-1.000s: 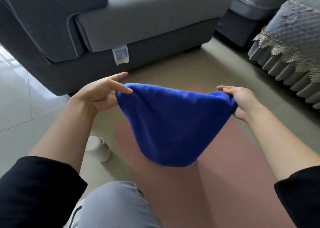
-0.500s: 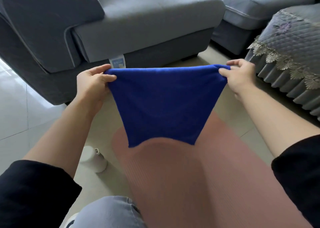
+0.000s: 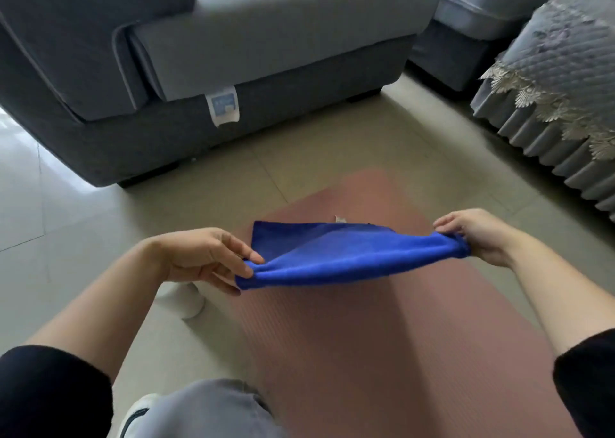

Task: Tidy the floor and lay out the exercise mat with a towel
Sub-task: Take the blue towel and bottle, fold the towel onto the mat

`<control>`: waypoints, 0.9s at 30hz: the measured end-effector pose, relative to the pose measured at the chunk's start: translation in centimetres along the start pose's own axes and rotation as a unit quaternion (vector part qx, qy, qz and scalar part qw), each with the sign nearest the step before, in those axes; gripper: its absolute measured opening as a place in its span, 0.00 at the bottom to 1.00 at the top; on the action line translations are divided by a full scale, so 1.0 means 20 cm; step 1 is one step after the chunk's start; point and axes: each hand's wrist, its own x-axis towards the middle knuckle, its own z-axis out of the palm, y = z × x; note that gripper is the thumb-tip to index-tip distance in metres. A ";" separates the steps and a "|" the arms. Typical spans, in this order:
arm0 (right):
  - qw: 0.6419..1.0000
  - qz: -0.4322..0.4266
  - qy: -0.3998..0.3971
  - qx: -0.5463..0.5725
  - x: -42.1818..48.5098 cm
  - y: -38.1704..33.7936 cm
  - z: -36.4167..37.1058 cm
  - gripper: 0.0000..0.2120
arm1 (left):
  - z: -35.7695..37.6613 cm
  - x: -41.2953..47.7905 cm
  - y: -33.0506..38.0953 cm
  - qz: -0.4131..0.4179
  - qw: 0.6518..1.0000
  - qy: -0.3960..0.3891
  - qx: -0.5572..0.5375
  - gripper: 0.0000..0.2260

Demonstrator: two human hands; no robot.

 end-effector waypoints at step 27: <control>0.962 0.036 0.204 0.177 0.35 0.59 0.44 0.07 | 0.03 0.64 -0.48 -0.016 0.944 0.265 -0.194 0.18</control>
